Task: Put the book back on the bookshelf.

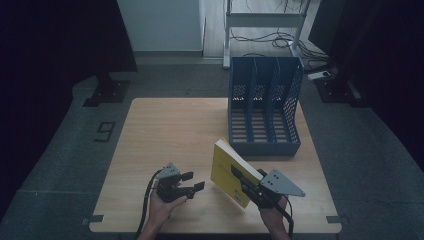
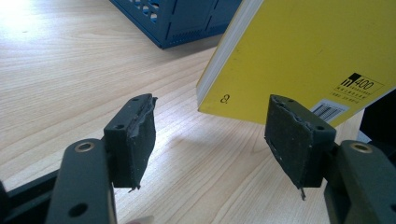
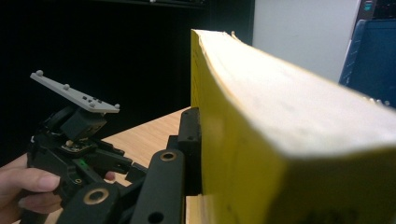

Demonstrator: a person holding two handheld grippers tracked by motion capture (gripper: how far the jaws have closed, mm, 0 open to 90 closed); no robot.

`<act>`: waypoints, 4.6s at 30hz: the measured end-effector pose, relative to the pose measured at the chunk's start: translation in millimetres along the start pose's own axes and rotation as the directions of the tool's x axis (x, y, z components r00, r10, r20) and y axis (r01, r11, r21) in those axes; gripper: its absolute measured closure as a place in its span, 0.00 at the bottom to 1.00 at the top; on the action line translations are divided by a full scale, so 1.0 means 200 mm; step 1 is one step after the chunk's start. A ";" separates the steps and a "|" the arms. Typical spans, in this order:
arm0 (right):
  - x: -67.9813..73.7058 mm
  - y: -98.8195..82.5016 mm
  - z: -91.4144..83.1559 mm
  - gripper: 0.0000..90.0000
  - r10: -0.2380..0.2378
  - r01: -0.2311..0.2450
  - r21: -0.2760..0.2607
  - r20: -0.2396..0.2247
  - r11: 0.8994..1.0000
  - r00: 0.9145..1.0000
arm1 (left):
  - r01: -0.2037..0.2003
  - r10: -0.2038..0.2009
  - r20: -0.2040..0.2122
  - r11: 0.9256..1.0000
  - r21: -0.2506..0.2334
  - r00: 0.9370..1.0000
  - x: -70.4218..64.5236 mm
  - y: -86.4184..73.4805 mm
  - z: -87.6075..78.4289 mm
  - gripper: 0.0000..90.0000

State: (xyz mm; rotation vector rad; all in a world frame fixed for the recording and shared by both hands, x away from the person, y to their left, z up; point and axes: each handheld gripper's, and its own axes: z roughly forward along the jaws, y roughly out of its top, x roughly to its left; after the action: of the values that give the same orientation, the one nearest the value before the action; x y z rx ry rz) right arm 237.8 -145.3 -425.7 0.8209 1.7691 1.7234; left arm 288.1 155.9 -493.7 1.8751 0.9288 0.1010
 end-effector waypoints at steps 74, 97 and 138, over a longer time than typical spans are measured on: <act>-0.17 0.34 0.16 0.82 0.050 -0.045 -0.058 0.085 0.997 0.995 | 0.034 -0.035 0.029 0.999 0.012 0.999 0.02 0.00 -0.01 0.39; -0.24 0.39 0.20 0.82 0.088 -0.078 -0.091 0.122 0.993 0.989 | 0.037 -0.038 0.028 0.999 0.015 0.999 0.01 0.00 -0.02 0.39; -0.43 0.45 0.36 0.82 0.073 -0.054 -0.071 0.293 0.996 0.953 | 0.072 -0.072 0.018 0.997 0.029 0.997 0.07 -0.01 -0.03 0.39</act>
State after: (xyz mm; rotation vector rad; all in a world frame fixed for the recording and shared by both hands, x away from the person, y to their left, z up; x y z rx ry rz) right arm 354.5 -161.2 -341.6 1.0581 1.4968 1.5903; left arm 294.3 170.2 -496.4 1.8630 0.9881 0.0266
